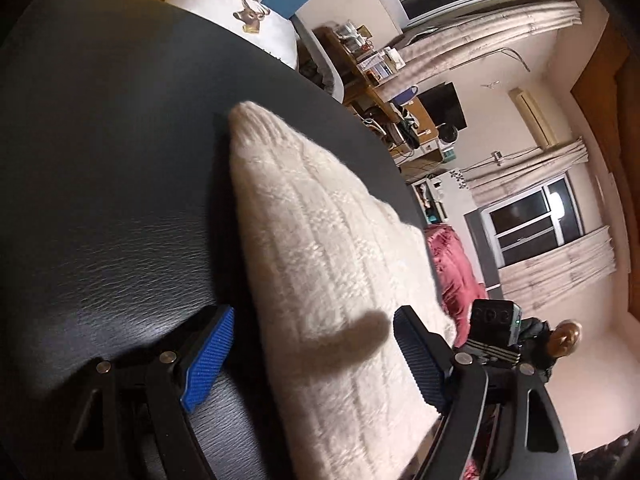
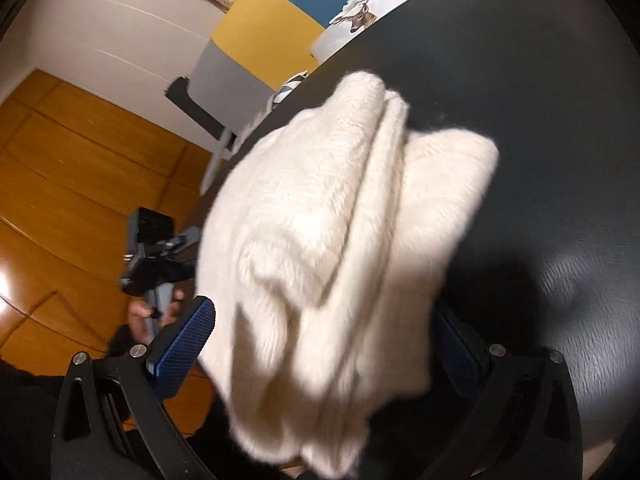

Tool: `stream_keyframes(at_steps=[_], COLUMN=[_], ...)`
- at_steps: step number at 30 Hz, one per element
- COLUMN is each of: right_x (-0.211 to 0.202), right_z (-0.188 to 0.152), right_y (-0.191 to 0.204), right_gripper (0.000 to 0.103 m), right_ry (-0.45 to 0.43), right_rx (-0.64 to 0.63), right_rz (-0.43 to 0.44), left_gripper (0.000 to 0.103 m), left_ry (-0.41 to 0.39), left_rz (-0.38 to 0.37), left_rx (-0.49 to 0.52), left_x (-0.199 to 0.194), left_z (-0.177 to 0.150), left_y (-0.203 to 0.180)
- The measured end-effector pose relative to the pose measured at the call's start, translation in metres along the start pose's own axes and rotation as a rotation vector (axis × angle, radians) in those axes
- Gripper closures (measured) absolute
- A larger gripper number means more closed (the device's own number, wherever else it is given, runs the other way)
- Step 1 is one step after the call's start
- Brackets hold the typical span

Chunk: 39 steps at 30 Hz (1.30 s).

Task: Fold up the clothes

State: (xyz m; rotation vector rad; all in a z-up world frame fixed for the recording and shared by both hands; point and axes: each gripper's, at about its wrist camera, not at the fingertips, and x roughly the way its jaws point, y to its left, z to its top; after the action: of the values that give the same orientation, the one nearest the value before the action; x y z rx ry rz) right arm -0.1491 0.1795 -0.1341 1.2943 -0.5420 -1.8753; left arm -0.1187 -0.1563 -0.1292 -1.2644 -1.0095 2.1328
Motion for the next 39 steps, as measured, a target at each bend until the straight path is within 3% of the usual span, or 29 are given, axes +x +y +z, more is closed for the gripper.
stream_keyframes(at_steps=[8, 10, 13, 15, 19, 22, 26, 29, 32, 36, 39], right_x=[0.005, -0.001, -0.005, -0.007, -0.005, -0.002, 0.020, 0.053, 0.100, 0.181, 0.243], right_z=[0.000, -0.007, -0.012, -0.015, -0.013, -0.005, 0.012, 0.027, 0.045, 0.056, 0.048], right_y=[0.005, 0.007, 0.008, 0.009, 0.021, 0.033, 0.051, 0.087, 0.138, 0.221, 0.268], right_gripper=[0.003, 0.028, 0.042, 0.042, 0.042, 0.048, 0.053, 0.053, 0.053, 0.053, 0.053], right_ry=[-0.012, -0.018, -0.027, -0.034, -0.018, -0.002, 0.047, 0.093, 0.152, 0.260, 0.359], right_rx=[0.000, -0.035, -0.054, -0.063, -0.142, -0.214, -0.285, -0.381, -0.516, -0.706, -0.842], right_rz=[-0.053, -0.128, -0.153, -0.159, -0.219, -0.257, -0.190, -0.067, 0.048, 0.167, 0.174], left_gripper=[0.021, 0.023, 0.040, 0.055, 0.062, 0.064, 0.064, 0.064, 0.064, 0.063, 0.063], left_ry=[0.048, 0.025, -0.006, -0.040, -0.165, -0.270, -0.428, -0.557, -0.695, -0.825, -0.834], left_rz=[0.049, 0.060, 0.081, 0.089, 0.236, 0.291, 0.387, 0.486, 0.593, 0.749, 0.841], left_rx=[0.009, 0.019, 0.036, 0.034, 0.187, 0.265, 0.324, 0.356, 0.279, 0.083, -0.091], left_x=[0.023, 0.024, 0.027, 0.025, 0.013, -0.014, -0.064, -0.118, -0.180, -0.246, -0.273], left_z=[-0.001, -0.005, -0.013, -0.019, -0.042, -0.057, -0.079, -0.101, -0.124, -0.153, -0.168], left_y=[-0.018, -0.020, -0.024, -0.026, -0.066, -0.086, -0.098, -0.103, -0.092, -0.053, -0.008])
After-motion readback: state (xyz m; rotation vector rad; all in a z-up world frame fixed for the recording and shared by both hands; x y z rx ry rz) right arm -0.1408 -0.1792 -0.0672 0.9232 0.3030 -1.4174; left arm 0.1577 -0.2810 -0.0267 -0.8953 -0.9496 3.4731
